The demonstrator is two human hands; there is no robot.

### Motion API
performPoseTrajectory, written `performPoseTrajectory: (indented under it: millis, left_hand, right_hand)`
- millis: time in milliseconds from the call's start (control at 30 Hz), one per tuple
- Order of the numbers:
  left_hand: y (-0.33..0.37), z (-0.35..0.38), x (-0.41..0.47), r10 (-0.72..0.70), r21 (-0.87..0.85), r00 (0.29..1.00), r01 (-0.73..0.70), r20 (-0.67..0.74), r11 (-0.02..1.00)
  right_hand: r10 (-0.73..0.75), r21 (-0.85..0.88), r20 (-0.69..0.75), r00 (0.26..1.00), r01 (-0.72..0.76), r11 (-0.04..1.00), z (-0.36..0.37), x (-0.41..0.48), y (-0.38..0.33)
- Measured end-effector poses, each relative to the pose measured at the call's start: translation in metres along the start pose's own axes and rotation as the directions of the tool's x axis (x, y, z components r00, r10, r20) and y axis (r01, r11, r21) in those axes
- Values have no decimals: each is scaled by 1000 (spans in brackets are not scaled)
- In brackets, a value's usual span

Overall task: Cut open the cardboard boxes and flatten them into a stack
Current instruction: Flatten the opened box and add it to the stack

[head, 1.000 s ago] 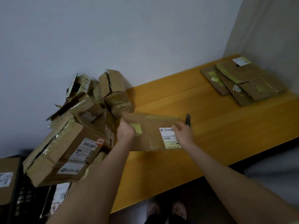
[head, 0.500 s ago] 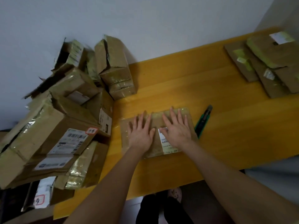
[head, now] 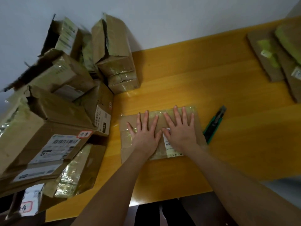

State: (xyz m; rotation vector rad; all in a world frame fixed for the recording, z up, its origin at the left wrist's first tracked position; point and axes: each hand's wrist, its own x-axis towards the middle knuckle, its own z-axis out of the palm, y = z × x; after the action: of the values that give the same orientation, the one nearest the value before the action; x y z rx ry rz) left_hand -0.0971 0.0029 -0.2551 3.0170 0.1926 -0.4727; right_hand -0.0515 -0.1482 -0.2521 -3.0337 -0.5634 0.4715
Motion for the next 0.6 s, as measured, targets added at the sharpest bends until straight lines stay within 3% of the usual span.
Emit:
performPoseTrajectory:
  millis: [233, 333, 467, 600]
  left_hand:
    - [-1, -5, -10, 29, 29, 1000, -29, 0, 999]
    - [-10, 2, -38, -37, 6, 999, 37, 17, 999]
    - [-23, 2, -52, -52, 3, 997, 52, 63, 999]
    - [-24, 6, -52, -36, 4, 999, 36, 21, 999]
  right_hand:
    - [14, 26, 37, 999, -15, 1000, -7, 0, -4]
    - [17, 65, 77, 997, -22, 998, -6, -10, -17]
    - [-9, 89, 55, 998, 4, 996, 0, -33, -22]
    - [29, 62, 16, 999, -30, 998, 7, -49, -19]
